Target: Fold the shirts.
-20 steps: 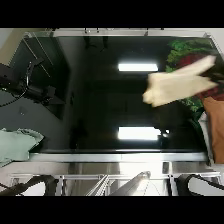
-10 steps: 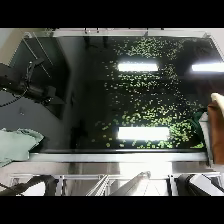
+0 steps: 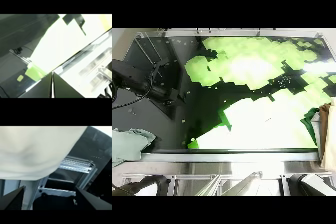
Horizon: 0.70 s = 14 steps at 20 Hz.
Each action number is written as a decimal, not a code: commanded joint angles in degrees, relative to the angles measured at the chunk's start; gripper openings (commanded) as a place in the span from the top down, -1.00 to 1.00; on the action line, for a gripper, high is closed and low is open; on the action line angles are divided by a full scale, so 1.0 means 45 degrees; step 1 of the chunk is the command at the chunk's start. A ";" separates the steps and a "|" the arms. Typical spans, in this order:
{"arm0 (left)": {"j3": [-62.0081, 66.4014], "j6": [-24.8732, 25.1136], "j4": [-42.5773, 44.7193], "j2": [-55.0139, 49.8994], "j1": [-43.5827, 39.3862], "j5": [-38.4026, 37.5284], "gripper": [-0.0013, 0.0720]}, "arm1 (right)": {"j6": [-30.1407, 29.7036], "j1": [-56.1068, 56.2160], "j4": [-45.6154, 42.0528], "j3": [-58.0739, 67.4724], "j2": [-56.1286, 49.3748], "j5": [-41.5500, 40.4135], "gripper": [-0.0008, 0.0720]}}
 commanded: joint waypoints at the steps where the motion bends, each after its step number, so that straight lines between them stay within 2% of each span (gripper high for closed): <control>1: 0.0087 -0.0019 -0.0034 0.0000 -0.0282 -0.0719 0.89 | 0.0189 0.0772 0.2647 -0.0087 -0.0005 -0.0078 -0.74; 2: 0.0330 -0.0019 -0.0034 0.0000 -0.0277 -0.0758 0.89 | 0.0185 0.1389 0.4410 -0.0083 -0.0005 -0.0223 0.03; 3: 0.0763 -0.0019 -0.0029 0.0000 -0.0189 -0.0699 0.89 | 0.0117 0.2098 0.6324 -0.0073 0.0010 -0.0617 0.55; 5: 0.1904 -0.0034 -0.0044 0.0121 0.0121 -0.0272 0.89 | -0.0787 0.4075 1.0030 0.0049 0.0170 -0.1583 0.94; 7: 0.2443 -0.0437 -0.0053 0.0719 0.0495 -0.0233 0.89 | -0.2229 0.6489 1.2405 0.0209 0.0525 -0.2725 0.93; 8: 0.2181 -0.0578 -0.0044 0.1253 0.0636 -0.0296 0.89 | -0.2929 0.7859 1.2730 0.0209 0.0811 -0.3400 0.93; 10: 0.0733 -0.0850 -0.0039 0.2647 0.0665 -0.0267 0.89 | -0.3920 1.0695 1.1749 0.0194 0.1404 -0.4337 0.93; 11: -0.0199 -0.0908 -0.0029 0.3419 0.0617 -0.0287 0.89 | -0.3973 1.2143 1.0700 0.0107 0.1773 -0.4697 0.93; 12: -0.1326 -0.0976 -0.0019 0.4313 0.0515 -0.0291 0.89 | -0.3925 1.3678 0.9515 -0.0160 0.2239 -0.5085 0.93; 14: -0.3580 -0.1433 -0.0024 0.6067 0.0194 -0.0529 0.89 | -0.2987 1.6378 0.7766 -0.1151 0.3143 -0.5867 0.93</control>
